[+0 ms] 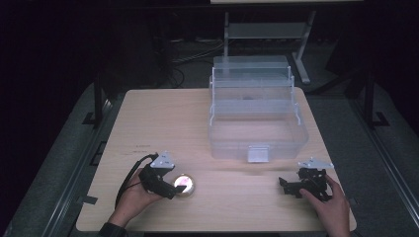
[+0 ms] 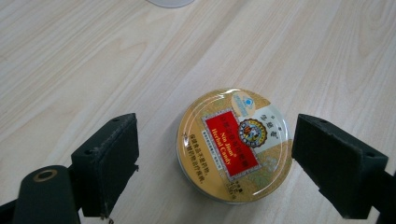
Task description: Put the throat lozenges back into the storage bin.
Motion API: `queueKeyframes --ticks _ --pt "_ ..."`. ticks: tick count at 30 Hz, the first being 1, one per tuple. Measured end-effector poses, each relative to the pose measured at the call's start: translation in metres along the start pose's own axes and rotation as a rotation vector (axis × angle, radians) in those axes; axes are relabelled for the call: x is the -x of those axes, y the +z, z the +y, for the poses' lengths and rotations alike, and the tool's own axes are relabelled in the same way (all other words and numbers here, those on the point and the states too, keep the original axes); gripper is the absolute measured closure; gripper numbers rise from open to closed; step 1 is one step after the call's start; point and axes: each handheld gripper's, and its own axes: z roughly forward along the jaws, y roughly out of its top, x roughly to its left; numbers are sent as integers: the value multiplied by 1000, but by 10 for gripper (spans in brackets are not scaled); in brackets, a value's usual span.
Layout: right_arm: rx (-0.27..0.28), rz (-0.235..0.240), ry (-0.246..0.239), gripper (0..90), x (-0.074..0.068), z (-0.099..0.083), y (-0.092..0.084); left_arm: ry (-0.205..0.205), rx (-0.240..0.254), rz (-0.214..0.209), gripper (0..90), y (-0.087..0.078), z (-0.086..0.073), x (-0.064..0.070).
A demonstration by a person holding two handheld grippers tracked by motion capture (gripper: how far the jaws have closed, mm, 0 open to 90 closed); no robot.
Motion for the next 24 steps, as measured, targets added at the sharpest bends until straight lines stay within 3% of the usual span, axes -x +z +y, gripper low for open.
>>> queueKeyframes --ticks 24 --pt "0 0 0 0 0 0 0 65 -87 -37 141 24 10 9"
